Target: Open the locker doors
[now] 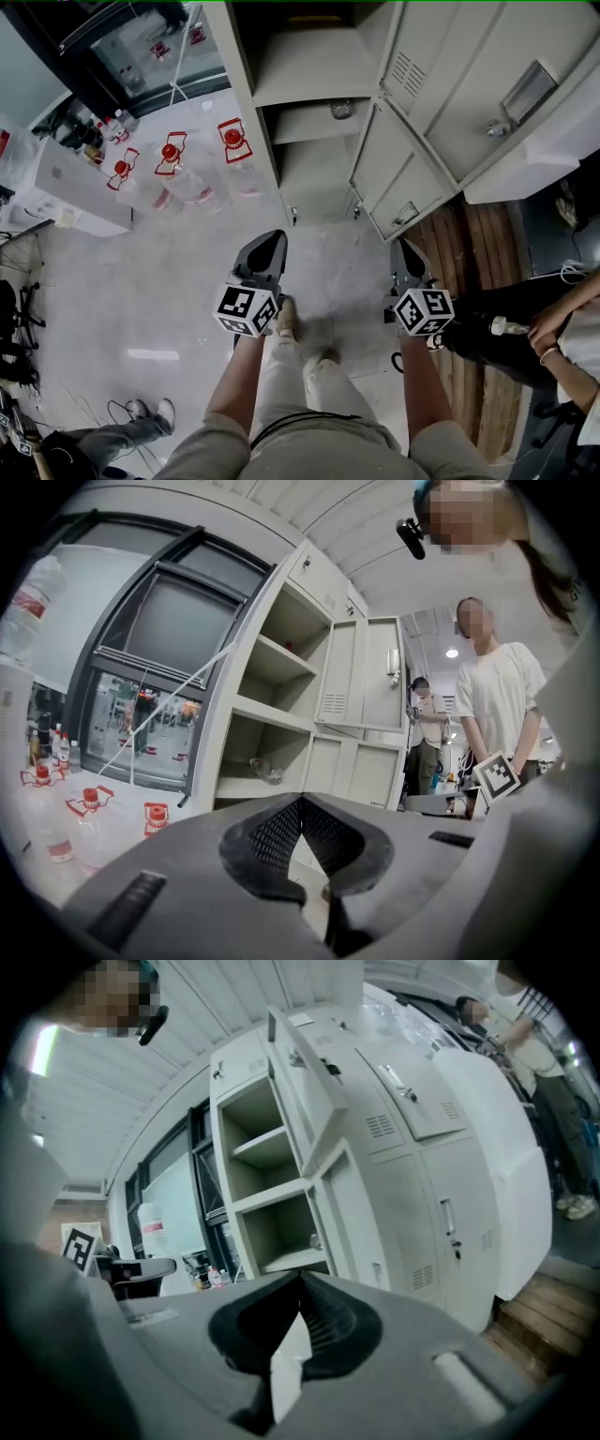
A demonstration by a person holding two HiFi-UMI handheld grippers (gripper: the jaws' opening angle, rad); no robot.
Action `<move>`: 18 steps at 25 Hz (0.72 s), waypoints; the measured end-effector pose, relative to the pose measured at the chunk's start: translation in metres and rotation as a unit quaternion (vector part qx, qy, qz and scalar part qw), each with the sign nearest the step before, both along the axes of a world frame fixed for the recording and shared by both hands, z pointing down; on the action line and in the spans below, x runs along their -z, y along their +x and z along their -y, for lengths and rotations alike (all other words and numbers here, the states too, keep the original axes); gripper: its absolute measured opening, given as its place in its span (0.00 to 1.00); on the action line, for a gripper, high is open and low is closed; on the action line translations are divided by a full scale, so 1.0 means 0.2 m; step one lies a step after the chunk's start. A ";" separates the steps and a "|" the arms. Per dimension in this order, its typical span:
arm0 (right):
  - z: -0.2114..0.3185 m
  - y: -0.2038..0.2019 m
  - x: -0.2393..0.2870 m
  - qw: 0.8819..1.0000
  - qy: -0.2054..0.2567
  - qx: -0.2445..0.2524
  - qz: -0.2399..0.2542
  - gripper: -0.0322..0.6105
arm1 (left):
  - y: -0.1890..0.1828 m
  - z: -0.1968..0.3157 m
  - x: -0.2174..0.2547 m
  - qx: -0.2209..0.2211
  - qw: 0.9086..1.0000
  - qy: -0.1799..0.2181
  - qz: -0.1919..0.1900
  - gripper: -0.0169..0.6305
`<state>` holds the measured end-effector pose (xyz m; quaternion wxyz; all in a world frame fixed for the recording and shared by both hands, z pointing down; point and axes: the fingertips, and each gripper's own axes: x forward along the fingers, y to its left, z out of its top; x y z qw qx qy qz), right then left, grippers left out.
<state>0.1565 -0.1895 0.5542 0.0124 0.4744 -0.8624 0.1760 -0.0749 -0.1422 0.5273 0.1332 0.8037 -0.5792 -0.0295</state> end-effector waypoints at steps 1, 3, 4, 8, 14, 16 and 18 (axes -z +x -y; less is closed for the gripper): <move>-0.02 -0.04 0.06 1.000 0.010 0.014 -0.002 0.05 | -0.02 -0.02 0.03 0.004 1.000 0.001 0.000 0.02; -0.05 -0.08 0.20 0.999 0.035 0.031 -0.010 0.05 | -0.02 -0.03 0.10 0.005 1.000 0.008 -0.005 0.02; -0.07 -0.11 0.27 0.998 0.049 0.041 -0.015 0.05 | -0.02 -0.05 0.14 0.005 1.000 0.012 -0.007 0.02; -0.14 -0.25 0.45 0.995 0.077 0.067 -0.004 0.05 | -0.10 -0.14 0.28 0.012 1.000 0.023 0.001 0.02; -0.23 -0.29 0.66 0.992 0.100 0.076 0.000 0.05 | -0.10 -0.23 0.47 0.014 0.999 0.039 -0.005 0.02; -0.26 -0.29 0.72 0.991 0.109 0.079 0.002 0.05 | -0.10 -0.25 0.52 0.014 0.999 0.046 -0.004 0.02; -0.28 -0.30 0.77 0.990 0.116 0.084 0.002 0.05 | -0.10 -0.28 0.57 0.014 0.999 0.052 0.000 0.02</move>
